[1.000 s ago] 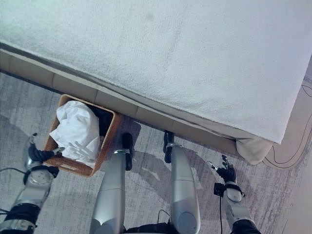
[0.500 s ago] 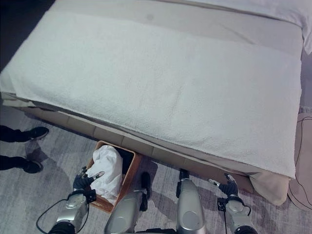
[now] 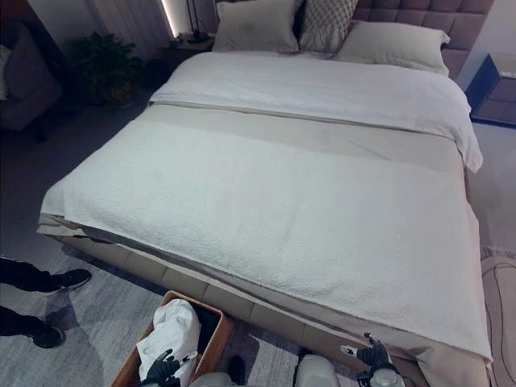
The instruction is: Pick up clothes into the bucket
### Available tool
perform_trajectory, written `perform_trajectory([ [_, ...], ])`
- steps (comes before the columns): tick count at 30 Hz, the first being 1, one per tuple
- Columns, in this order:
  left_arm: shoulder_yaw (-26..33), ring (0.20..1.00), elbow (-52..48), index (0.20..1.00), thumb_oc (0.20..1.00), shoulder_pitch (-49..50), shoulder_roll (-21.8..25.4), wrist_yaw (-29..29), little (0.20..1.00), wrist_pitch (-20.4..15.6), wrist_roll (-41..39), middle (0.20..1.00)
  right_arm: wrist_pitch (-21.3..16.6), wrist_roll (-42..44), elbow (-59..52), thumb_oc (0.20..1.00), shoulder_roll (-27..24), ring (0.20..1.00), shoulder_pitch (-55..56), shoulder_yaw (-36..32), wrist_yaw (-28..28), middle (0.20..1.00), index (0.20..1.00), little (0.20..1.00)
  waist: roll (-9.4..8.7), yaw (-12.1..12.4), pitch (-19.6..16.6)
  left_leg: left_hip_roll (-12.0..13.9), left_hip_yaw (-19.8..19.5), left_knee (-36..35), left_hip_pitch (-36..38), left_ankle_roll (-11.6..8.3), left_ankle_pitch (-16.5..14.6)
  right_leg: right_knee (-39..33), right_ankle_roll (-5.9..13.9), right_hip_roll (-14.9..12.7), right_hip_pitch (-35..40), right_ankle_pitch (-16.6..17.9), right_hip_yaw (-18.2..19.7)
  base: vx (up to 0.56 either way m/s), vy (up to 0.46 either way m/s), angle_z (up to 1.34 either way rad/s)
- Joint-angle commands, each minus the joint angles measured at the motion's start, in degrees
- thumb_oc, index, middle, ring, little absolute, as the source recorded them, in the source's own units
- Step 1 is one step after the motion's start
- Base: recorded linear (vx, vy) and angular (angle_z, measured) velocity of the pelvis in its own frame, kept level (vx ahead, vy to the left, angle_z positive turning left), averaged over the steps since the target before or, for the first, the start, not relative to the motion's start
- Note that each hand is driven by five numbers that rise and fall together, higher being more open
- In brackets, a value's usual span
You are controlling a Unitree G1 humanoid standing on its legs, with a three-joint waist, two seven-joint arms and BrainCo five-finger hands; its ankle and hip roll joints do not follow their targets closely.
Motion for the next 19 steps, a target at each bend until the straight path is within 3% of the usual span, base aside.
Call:
perform_trajectory([
  [1, -0.4, 1.000, 0.9, 1.000, 1.000, -1.1, 1.0, -1.2, 1.000, 0.3, 3.6, 1.000, -0.2, -0.4, -0.1, 1.000, 0.3, 1.000, -2.0, 2.4, 1.0, 1.000, 1.000, 1.000, -3.66, 0.2, 1.5, -2.9, -0.2, 0.8, -0.3, -1.12, 0.4, -15.4, 3.95, -1.7, 11.6, 5.9, -0.3, 0.07, -0.021, 0.02],
  [19, -1.2, 1.000, 2.4, 1.000, 1.000, -1.3, 1.3, -3.2, 1.000, 1.1, 6.5, 1.000, 0.1, 0.1, 2.9, 1.000, 0.9, 1.000, -1.1, 1.9, 3.3, 1.000, 1.000, 1.000, -3.72, -0.2, -0.6, -2.9, 0.1, -1.6, 4.8, -0.79, -1.0, -16.7, 3.94, -1.8, 15.8, 5.2, -0.4, 0.02, -0.002, 0.01],
])
